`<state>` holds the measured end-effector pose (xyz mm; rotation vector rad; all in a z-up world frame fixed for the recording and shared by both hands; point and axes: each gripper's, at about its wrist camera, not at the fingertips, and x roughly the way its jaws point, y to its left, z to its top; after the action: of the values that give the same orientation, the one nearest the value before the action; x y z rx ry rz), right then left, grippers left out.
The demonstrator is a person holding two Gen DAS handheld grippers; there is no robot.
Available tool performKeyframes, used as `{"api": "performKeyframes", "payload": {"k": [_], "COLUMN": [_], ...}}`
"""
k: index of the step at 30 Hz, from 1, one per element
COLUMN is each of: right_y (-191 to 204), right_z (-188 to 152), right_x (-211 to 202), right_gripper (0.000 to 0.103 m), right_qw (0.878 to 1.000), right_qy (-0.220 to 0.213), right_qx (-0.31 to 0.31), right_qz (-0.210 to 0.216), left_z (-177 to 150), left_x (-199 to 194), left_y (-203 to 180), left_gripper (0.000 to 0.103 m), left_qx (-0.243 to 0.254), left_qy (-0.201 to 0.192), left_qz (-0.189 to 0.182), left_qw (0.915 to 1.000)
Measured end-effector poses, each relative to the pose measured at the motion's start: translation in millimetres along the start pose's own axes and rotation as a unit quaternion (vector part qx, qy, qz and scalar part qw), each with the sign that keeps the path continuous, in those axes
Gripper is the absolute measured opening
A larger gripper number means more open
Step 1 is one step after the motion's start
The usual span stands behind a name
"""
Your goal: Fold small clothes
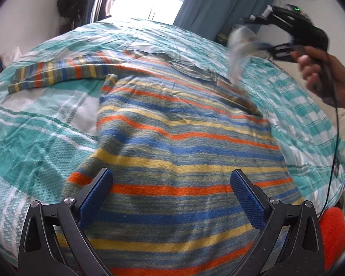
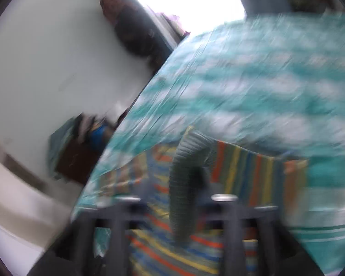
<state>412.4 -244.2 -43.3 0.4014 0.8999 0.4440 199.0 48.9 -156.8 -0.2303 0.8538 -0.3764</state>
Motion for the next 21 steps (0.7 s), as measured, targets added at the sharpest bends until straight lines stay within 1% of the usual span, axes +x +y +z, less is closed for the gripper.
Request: {"api": "performKeyframes", "payload": {"k": [3, 5, 8, 10, 12, 13, 14, 15, 16, 19, 21], "right_y": [1, -17, -54, -86, -120, -137, -153, -162, -167, -172, -171], "right_z": [-2, -4, -4, -15, -40, -55, -71, -82, -87, -71, -48], "right_x": [20, 12, 11, 14, 25, 34, 46, 51, 52, 40, 33], "right_gripper": [0.068, 0.068, 0.067, 0.065, 0.064, 0.064, 0.063, 0.047, 0.036, 0.036, 0.036], "right_qw": [1.0, 1.0, 0.998, 0.995, 0.989, 0.984, 0.977, 0.972, 0.972, 0.978, 0.983], "right_qy": [0.001, -0.005, 0.001, 0.015, 0.037, 0.058, 0.091, 0.112, 0.116, 0.091, 0.069], "right_qx": [0.003, 0.022, 0.056, 0.091, 0.139, 0.161, 0.178, 0.184, 0.181, 0.171, 0.146], "right_qz": [-0.007, -0.009, -0.037, -0.043, -0.042, -0.054, -0.078, -0.092, -0.099, -0.081, -0.091], "left_z": [1, 2, 3, 2, 1, 0, -1, -1, -2, -5, -6], "left_x": [-2, -1, 2, 4, 6, 8, 9, 10, 11, 11, 14], "left_y": [5, 6, 3, 0, -3, -4, -5, -6, -8, -10, -13], "left_gripper": [0.102, 0.102, 0.102, 0.102, 0.102, 0.102, 0.102, 0.102, 0.102, 0.102, 0.102], "left_qx": [-0.008, -0.01, -0.003, 0.005, 0.013, 0.019, 0.023, 0.027, 0.032, 0.042, 0.051], "left_qy": [0.0, 0.002, 0.01, 0.016, 0.021, 0.025, 0.028, 0.03, 0.031, 0.03, 0.032], "left_qz": [-0.007, -0.011, -0.017, -0.021, -0.018, -0.014, -0.011, -0.007, -0.004, 0.0, 0.004], "left_qw": [0.9999, 0.9999, 0.9998, 0.9996, 0.9995, 0.9994, 0.9993, 0.9992, 0.999, 0.9987, 0.9982]}}
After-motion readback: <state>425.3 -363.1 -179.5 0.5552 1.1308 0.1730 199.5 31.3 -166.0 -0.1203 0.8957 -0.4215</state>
